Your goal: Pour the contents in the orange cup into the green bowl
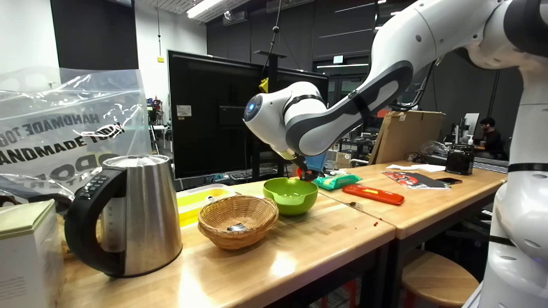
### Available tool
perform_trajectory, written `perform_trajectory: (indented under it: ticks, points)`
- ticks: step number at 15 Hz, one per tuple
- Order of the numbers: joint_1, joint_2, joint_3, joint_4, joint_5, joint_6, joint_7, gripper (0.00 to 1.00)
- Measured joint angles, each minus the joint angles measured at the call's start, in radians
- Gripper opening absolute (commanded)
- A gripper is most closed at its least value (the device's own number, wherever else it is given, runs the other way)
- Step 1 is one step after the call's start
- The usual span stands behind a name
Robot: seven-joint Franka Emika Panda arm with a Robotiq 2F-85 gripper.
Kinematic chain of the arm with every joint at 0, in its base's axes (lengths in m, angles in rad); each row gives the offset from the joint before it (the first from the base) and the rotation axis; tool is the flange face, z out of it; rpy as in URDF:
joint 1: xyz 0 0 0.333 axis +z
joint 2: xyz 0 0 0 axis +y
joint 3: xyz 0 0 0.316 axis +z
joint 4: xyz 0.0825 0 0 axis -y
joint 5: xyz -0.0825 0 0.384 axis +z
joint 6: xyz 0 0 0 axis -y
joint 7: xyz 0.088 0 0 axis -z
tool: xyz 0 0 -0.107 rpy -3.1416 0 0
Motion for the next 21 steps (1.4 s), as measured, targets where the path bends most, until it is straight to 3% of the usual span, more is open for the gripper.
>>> perform_trajectory:
  ticks: [21]
  points:
    - [0.104,0.172,0.000,0.134,-0.103,-0.268,-0.008,0.04]
